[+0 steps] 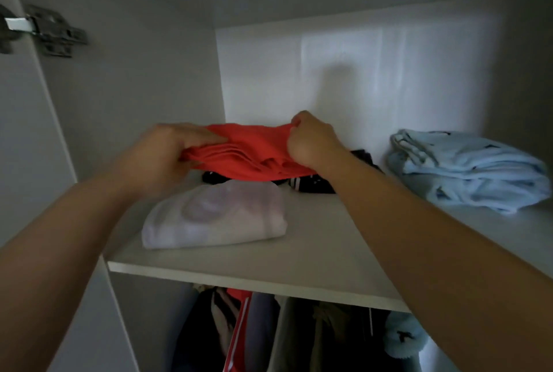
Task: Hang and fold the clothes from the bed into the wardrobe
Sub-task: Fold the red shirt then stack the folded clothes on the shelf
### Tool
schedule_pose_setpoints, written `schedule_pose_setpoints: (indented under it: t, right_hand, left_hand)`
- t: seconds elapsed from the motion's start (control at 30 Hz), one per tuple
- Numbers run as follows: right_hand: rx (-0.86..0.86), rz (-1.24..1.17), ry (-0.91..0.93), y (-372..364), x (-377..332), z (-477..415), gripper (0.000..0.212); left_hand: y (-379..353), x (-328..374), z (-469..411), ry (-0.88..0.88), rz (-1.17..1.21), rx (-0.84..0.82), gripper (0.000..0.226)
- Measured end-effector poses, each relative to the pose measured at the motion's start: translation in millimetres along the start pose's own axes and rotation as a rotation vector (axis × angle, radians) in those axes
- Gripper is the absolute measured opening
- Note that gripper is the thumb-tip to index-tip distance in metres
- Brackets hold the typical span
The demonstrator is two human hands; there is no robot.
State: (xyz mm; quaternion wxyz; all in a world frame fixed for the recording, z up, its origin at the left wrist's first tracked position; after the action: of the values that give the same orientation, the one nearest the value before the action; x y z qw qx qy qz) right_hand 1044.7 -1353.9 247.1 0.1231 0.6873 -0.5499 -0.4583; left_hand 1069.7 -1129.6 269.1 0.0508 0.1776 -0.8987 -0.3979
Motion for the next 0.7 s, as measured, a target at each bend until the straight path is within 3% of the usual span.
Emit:
schedule_pose_setpoints:
  t: [0.07,0.17,0.23,0.3,0.37,0.43,0.5,0.57,0.7]
  right_hand:
    - [-0.102,0.045,0.026,-34.8,-16.4,6.8,0.036]
    - [-0.455,0.251,0.099,-97.9,-30.1,32.6,0.039]
    - [-0.576,0.332,0.104,-109.1,-31.1,36.8,0.038]
    - [-0.641,0.373,0.108,-107.5,-32.4,27.3,0.042]
    - [-0.646,0.475,0.138,-100.5,-36.3,15.3,0.049]
    - [-0.482,0.524,0.218,-89.2,-45.6,4.2,0.046]
    - [-0.352,0.472,0.316,-89.5,-54.9,8.5,0.041]
    - [-0.495,0.461,0.356,-113.8,-48.3,24.5,0.045]
    - [-0.646,0.241,0.252,-140.8,-20.4,39.2,0.055]
  left_hand:
    - [-12.1,-24.2,20.3,0.137,0.006,-0.136,0.037]
    - [-51.0,-60.7,63.7,0.492,-0.178,-0.652,0.053]
    - [-52.6,-67.7,69.0,0.634,-0.147,-0.818,0.066]
    - [-40.1,-65.0,41.4,0.666,-0.094,-0.665,0.068]
    - [-29.4,-66.9,9.2,0.675,-0.145,-0.368,0.058]
    - [-45.0,-63.7,-7.1,0.677,-0.082,-0.276,0.046]
    - [-81.1,-61.0,-0.4,0.636,-0.019,-0.463,0.05]
    - [-113.3,-65.7,24.2,0.619,0.015,-0.685,0.056]
    - [-125.5,-83.5,52.4,0.649,0.107,-0.768,0.068]
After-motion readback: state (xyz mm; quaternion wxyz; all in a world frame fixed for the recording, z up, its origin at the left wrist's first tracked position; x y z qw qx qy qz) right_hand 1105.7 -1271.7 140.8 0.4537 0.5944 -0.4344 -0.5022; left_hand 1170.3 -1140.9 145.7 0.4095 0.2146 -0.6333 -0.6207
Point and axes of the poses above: each hand's wrist, its own z-axis away from the middle knuckle, its own y-axis out of the back of the hand, x = y × z, the point moved 8 cm from there along -z, towards the middle knuckle, and after that the axes turned 10 degrees about y, right-handed, at the moved point
